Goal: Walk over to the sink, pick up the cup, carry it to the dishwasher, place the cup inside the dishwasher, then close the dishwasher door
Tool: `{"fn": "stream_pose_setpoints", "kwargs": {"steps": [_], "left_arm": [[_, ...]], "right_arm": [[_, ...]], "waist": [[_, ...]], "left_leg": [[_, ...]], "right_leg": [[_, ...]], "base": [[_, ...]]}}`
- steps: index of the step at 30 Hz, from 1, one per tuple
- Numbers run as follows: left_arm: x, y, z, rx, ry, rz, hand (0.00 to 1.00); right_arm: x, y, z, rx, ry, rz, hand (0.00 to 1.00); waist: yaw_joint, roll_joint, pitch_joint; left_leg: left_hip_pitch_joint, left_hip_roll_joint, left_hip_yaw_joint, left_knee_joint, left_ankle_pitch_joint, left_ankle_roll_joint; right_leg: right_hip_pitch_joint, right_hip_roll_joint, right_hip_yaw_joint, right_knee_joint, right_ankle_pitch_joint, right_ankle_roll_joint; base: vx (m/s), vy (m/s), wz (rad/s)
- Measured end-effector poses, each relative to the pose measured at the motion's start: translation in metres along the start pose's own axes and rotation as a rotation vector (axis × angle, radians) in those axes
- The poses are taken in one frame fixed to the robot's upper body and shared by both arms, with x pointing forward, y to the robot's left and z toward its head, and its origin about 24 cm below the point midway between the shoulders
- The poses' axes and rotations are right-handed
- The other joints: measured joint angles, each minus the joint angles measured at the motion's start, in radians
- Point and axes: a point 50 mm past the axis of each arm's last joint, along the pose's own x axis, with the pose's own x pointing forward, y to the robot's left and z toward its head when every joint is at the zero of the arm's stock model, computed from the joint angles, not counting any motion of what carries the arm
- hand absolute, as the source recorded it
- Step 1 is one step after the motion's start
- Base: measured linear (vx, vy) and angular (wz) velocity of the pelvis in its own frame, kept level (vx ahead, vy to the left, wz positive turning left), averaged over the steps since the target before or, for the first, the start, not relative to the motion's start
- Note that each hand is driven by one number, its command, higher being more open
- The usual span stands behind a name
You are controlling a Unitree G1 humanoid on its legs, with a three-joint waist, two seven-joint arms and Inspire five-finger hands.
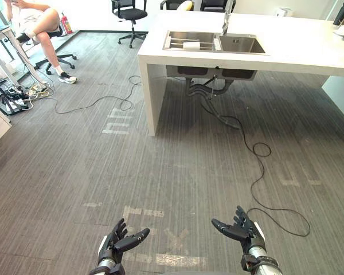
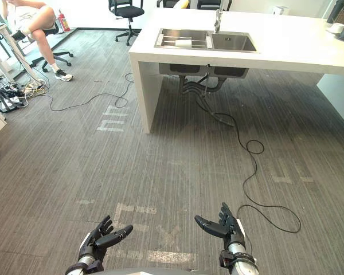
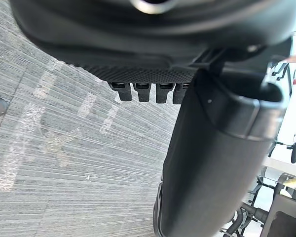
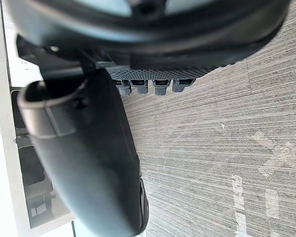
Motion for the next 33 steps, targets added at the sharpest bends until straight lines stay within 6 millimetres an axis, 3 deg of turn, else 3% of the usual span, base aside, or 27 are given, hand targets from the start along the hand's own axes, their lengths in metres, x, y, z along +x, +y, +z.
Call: {"fn": "stream_pose_setpoints", "kwargs": {"steps": [11,33], "left_arm": [[-0.003,0.001,-0.010,-0.007,0.022,0.001,1.00],[-0.002,-0.002,-0.003,0.004,-0.028,-0.011,1.00]], "right_arm": [[-0.004,-0.001,-0.014,0.032,0.043,-0.004,1.00],[-0.005,-0.007,-0.011,0.046,0.011,-0.034,1.00]], "waist": [[0.003,-0.005,-0.002],[0.004,-0.009,0.000]], "left_leg": [[0.016,0.000,0.008,-0.028,0.013,0.000],[0.023,0.000,0.022,-0.033,0.013,0.000]], "right_leg": [[0.001,0.001,0.005,0.000,0.000,0.000],[0.000,0.003,0.017,0.000,0.000,0.000]], "base": [[0.00,-0.001,-0.01],[0.00,0.000,0.00]]}}
